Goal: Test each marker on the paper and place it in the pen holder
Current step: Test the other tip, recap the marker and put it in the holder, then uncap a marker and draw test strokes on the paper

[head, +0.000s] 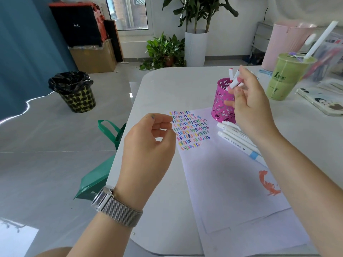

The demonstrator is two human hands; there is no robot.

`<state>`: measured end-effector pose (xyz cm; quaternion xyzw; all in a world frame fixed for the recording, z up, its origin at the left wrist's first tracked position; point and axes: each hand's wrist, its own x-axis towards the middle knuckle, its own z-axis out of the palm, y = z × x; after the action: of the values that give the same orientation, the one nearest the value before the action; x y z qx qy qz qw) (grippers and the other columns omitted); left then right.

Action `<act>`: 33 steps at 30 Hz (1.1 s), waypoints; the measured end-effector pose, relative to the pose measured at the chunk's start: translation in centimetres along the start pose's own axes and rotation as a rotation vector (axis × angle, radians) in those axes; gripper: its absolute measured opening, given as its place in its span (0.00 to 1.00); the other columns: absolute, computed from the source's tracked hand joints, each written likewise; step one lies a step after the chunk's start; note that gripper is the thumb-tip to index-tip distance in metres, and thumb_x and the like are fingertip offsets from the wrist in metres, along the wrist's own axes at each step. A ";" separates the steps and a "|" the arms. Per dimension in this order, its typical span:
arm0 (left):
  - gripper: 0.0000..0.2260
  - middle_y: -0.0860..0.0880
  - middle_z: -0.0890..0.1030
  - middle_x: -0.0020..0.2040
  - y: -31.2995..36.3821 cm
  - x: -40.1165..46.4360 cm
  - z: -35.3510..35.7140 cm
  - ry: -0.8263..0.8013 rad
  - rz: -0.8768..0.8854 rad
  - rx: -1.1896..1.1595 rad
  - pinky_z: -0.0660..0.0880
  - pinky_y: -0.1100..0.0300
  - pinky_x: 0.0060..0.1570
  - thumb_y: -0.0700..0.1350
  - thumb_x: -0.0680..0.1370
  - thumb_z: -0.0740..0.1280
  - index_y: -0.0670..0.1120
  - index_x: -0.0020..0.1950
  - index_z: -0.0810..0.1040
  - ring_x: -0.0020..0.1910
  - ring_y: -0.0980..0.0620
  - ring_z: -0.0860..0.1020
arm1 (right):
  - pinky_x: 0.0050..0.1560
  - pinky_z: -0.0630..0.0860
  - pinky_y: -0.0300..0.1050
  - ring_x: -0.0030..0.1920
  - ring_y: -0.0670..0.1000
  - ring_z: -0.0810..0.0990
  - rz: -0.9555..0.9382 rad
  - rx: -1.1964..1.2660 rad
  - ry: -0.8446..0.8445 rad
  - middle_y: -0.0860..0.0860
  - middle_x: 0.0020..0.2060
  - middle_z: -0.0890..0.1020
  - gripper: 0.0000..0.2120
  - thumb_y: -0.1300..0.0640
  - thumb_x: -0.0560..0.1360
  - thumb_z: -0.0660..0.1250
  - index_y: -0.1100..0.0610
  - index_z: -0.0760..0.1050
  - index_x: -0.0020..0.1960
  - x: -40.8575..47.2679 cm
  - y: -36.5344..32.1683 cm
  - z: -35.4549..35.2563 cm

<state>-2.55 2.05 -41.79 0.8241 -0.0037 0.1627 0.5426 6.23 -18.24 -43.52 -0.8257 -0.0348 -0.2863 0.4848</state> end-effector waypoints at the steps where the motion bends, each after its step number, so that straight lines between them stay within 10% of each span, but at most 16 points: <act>1: 0.10 0.59 0.80 0.42 0.0 0.0 0.0 0.002 0.004 0.001 0.74 0.74 0.38 0.38 0.73 0.63 0.52 0.48 0.78 0.41 0.64 0.77 | 0.64 0.72 0.57 0.65 0.52 0.73 -0.009 0.010 0.000 0.45 0.63 0.70 0.24 0.55 0.79 0.52 0.51 0.61 0.75 -0.1 -0.2 0.0; 6: 0.10 0.59 0.80 0.42 -0.1 0.0 0.0 -0.002 0.013 0.008 0.73 0.75 0.38 0.38 0.73 0.63 0.52 0.48 0.78 0.41 0.65 0.77 | 0.66 0.72 0.50 0.62 0.48 0.76 0.001 -0.082 -0.117 0.53 0.68 0.72 0.21 0.63 0.81 0.55 0.53 0.64 0.73 -0.6 -1.3 -0.4; 10: 0.10 0.60 0.80 0.42 0.0 0.0 -0.1 -0.007 0.023 0.024 0.71 0.78 0.38 0.38 0.73 0.63 0.52 0.47 0.77 0.42 0.66 0.77 | 0.47 0.71 0.31 0.40 0.43 0.77 -0.001 -0.310 -0.149 0.42 0.43 0.82 0.12 0.63 0.76 0.64 0.52 0.80 0.55 -1.5 -2.1 -1.3; 19: 0.09 0.60 0.79 0.43 0.0 -0.4 0.3 -0.086 0.050 0.100 0.70 0.78 0.38 0.38 0.74 0.62 0.52 0.48 0.76 0.41 0.70 0.75 | 0.48 0.74 0.44 0.45 0.52 0.78 0.228 -0.654 -0.456 0.48 0.39 0.81 0.12 0.60 0.68 0.74 0.55 0.81 0.51 -4.4 -0.1 -3.6; 27: 0.09 0.59 0.78 0.43 -0.3 -0.6 0.5 -0.102 0.061 0.134 0.71 0.77 0.39 0.39 0.74 0.63 0.52 0.49 0.76 0.42 0.68 0.75 | 0.52 0.77 0.50 0.51 0.59 0.79 0.231 -0.780 -0.462 0.53 0.51 0.81 0.12 0.57 0.72 0.68 0.49 0.79 0.55 -4.6 -0.7 -2.4; 33: 0.08 0.60 0.78 0.45 -0.6 -0.5 0.8 -0.148 0.048 0.185 0.70 0.78 0.36 0.41 0.75 0.63 0.53 0.50 0.75 0.43 0.70 0.75 | 0.40 0.71 0.48 0.43 0.58 0.76 0.079 -0.570 -0.325 0.54 0.41 0.79 0.07 0.57 0.76 0.63 0.58 0.78 0.47 -4.1 -1.6 -2.6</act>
<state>-2.77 1.51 -42.70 0.8801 -0.0484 0.1140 0.4584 1.16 -18.61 -43.40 -0.9637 0.0021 -0.1300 0.2332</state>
